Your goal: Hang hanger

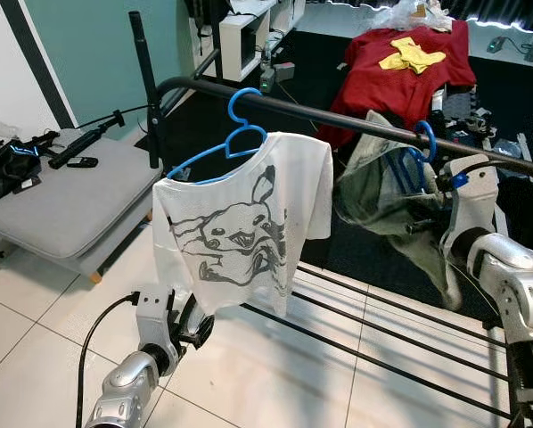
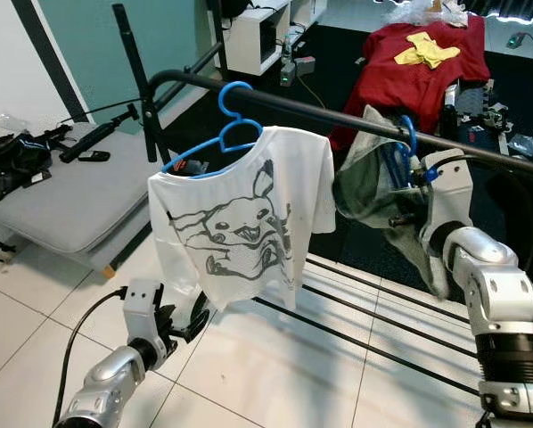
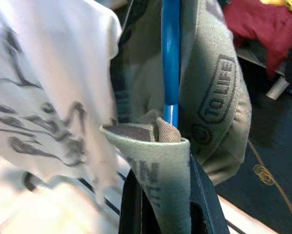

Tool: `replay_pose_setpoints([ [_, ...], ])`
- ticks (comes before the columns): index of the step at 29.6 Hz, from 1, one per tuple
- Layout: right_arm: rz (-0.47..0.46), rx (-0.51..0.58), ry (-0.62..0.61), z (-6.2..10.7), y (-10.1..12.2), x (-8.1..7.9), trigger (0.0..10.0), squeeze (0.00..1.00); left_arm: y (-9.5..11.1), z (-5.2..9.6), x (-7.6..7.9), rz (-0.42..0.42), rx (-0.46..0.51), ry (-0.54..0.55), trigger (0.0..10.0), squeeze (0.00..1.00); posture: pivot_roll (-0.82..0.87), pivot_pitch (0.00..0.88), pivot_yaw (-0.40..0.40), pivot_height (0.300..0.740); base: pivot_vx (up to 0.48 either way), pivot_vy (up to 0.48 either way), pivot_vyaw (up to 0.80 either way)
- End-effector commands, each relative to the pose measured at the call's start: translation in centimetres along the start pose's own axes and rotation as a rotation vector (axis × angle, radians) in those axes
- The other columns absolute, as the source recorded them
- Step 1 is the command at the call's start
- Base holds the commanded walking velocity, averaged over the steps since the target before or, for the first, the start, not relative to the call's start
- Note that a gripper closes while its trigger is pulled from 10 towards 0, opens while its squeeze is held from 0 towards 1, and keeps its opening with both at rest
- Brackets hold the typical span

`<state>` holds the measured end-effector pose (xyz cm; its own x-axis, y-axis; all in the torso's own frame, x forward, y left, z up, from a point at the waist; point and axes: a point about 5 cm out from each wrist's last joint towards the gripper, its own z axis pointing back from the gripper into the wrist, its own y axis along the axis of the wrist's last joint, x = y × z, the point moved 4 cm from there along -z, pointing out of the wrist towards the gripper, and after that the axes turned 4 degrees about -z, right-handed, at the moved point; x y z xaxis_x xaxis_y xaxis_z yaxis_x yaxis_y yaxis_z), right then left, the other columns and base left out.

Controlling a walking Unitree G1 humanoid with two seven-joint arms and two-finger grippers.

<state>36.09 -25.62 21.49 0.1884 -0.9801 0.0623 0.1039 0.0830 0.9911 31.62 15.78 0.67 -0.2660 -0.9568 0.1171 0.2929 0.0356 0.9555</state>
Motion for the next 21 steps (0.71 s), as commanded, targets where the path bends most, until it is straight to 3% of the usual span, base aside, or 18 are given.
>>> replay_pose_setpoints([
  [1,-0.014,0.096,0.059,0.9,2.0,-0.4,0.0,0.0,-0.3,0.3,-0.5,0.002,-0.015,0.014,10.0,0.0,-0.06,0.144,-0.031,0.74,0.0,0.0,0.0],
  [3,-0.034,0.135,0.184,2.7,2.7,-1.3,0.0,0.0,0.3,0.5,-1.2,0.02,-0.002,0.014,10.0,0.0,-0.06,0.146,-0.03,0.74,0.0,0.0,0.0],
  [6,-0.025,0.115,0.239,3.6,2.3,-1.7,0.0,0.0,0.8,0.5,-1.5,0.024,0.008,0.006,10.0,0.0,-0.06,0.144,-0.028,0.74,0.0,0.0,0.0],
  [7,0.014,0.026,0.332,5.6,0.3,-2.3,0.0,0.0,2.0,0.7,-2.1,0.016,0.028,-0.026,10.0,0.0,-0.07,0.141,-0.02,0.74,0.0,0.0,0.0],
  [14,0.022,-0.085,0.437,8.2,-2.1,-3.2,0.0,0.0,3.7,0.8,-2.4,-0.026,0.044,-0.116,10.0,0.0,-0.07,0.126,-0.007,0.74,0.0,0.0,0.0],
  [17,0.023,-0.123,0.519,9.8,-2.7,-3.9,0.0,0.0,6.1,1.0,-1.8,-0.044,0.069,-0.273,10.0,0.0,-0.07,0.11,-0.003,0.74,0.0,0.0,0.0],
  [19,0.021,-0.121,0.537,10.1,-2.6,-4.0,0.0,0.0,6.9,1.2,-1.6,-0.04,0.078,-0.316,10.0,0.0,-0.07,0.11,-0.003,0.74,0.0,0.0,0.0],
  [21,0.008,-0.07,0.616,10.9,-1.3,-4.8,0.0,0.0,10.7,2.5,-1.0,-0.018,0.137,-0.487,10.0,0.0,-0.07,0.097,0.001,0.74,0.0,0.0,0.0],
])
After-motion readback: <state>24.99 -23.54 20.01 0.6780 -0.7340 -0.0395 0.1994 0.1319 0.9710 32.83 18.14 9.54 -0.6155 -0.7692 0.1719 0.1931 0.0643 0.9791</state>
